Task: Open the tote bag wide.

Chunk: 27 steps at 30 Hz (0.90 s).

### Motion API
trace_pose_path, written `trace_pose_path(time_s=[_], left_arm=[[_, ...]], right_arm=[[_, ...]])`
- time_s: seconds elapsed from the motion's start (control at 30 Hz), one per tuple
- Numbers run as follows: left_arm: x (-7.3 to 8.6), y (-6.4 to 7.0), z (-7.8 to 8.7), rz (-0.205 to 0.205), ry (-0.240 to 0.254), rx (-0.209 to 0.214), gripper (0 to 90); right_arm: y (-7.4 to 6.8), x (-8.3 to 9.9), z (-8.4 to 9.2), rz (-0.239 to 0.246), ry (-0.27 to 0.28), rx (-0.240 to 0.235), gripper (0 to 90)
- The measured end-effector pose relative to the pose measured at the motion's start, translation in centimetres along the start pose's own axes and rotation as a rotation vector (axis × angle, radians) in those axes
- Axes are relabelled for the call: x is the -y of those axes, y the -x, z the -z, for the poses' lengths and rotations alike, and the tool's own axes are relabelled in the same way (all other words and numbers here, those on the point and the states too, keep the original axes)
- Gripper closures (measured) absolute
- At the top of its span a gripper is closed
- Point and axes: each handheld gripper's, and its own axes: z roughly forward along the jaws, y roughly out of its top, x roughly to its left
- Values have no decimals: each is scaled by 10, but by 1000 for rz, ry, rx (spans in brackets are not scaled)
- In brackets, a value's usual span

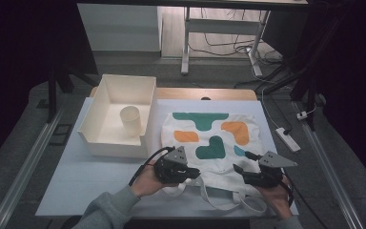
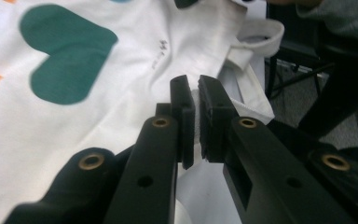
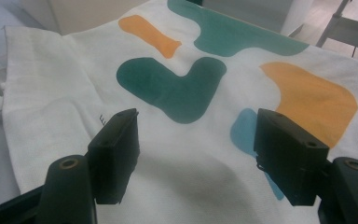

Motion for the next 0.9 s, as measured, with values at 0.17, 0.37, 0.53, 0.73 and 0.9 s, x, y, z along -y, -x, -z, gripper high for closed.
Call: trace_pose_path(time_s=[0.17,0.37,0.53,0.73,0.9], left_arm=[[-6,-10,3,25,25,-21,850],[-13,-22,7,52,53,-58,849],[-13,-38,5,112,80,-80,849],[-10,-46,2,139,87,-109,849],[-9,-49,-2,146,82,-123,849]], right_arm=[[0,-2,2,-7,13,0,312],[1,-1,3,-8,15,1,312],[0,-2,3,-11,17,2,312],[-2,-4,3,-3,25,-9,313],[-7,-8,3,8,25,-27,313]])
